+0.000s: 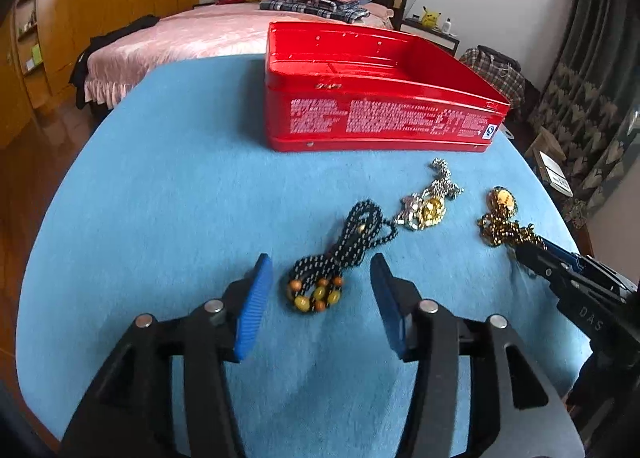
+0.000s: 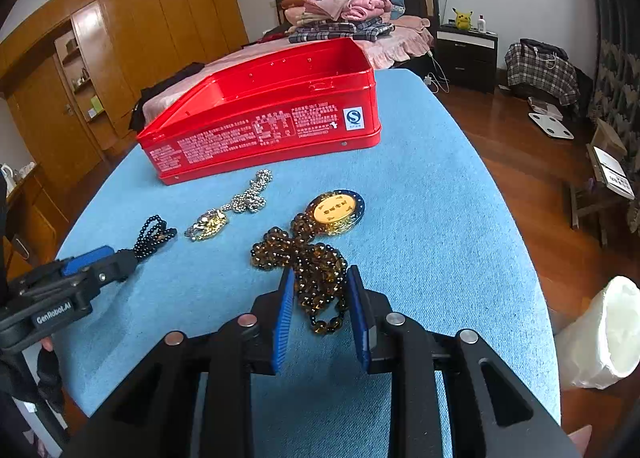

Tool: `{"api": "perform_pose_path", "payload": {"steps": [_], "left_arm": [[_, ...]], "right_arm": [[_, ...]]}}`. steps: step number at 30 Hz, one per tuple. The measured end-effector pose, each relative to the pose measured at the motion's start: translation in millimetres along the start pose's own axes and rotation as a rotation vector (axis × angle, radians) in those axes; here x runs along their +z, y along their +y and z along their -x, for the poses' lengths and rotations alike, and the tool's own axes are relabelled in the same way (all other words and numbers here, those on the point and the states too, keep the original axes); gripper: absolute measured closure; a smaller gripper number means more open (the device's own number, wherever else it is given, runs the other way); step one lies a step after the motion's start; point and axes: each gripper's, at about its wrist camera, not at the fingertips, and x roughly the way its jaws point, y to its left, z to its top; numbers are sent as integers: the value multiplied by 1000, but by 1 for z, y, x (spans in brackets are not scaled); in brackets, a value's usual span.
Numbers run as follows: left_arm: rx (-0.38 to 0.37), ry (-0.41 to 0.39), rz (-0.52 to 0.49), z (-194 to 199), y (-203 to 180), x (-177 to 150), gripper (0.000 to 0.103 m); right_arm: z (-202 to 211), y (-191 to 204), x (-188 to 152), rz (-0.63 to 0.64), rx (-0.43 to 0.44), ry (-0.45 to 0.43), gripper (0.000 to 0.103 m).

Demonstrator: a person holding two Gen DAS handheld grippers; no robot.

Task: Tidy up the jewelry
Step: 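Grasp the black bead necklace with the left tool while the right tool grasps the brown bead necklace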

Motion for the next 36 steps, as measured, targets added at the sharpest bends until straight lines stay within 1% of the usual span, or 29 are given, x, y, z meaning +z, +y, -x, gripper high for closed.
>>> {"api": "perform_pose_path", "payload": {"steps": [5, 6, 7, 10, 12, 13, 17, 20, 21, 23, 24, 25, 27, 28, 29, 31, 33, 36], "left_arm": [[3, 8, -17, -13, -2, 9, 51], [-1, 11, -19, -14, -4, 8, 61], [1, 15, -23, -16, -5, 6, 68], [14, 1, -36, -13, -10, 2, 71], [15, -6, -24, -9, -10, -3, 72], [12, -9, -11, -5, -11, -7, 75], [2, -8, 14, 4, -13, -16, 76], [-12, 1, 9, 6, -16, -17, 75], [-15, 4, 15, 6, -15, -17, 74], [-19, 4, 23, 6, -13, -14, 73], [-15, -1, 23, 6, -12, -13, 69], [-13, -4, 22, 6, -11, -13, 62], [-9, -13, 21, 7, -11, -11, 57], [-9, -16, 20, 7, -11, -10, 56], [-9, -16, 18, 6, -12, -9, 54], [-6, -18, 16, 3, -15, -8, 52], [-5, -12, 14, -1, -17, -9, 52], [-4, -15, 16, -3, -19, -12, 50]], "right_arm": [[0, 0, 0, 0, 1, -1, 77], [0, 0, 0, -1, 0, -1, 77], [0, 1, 0, -1, 0, -1, 77], [0, 2, -1, -4, 1, -2, 77], [1, 2, -1, -9, 10, 1, 77], [2, 3, -2, -10, 16, 3, 77], [4, 8, -4, 1, 45, 21, 77], [6, 10, -6, 1, 104, 43, 77], [7, 11, -7, 5, 115, 43, 74], [8, 10, -6, 5, 124, 44, 73], [8, 9, -6, -1, 116, 38, 73], [9, 8, -5, -3, 107, 32, 72], [7, 7, -2, 7, 96, 19, 69], [6, 7, -1, 9, 95, 12, 65], [5, 8, 1, 12, 94, 5, 64], [0, 12, 4, 35, 80, 4, 64], [-5, 15, 7, 51, 71, 3, 64], [-12, 16, 10, 47, 62, 5, 64]]}}
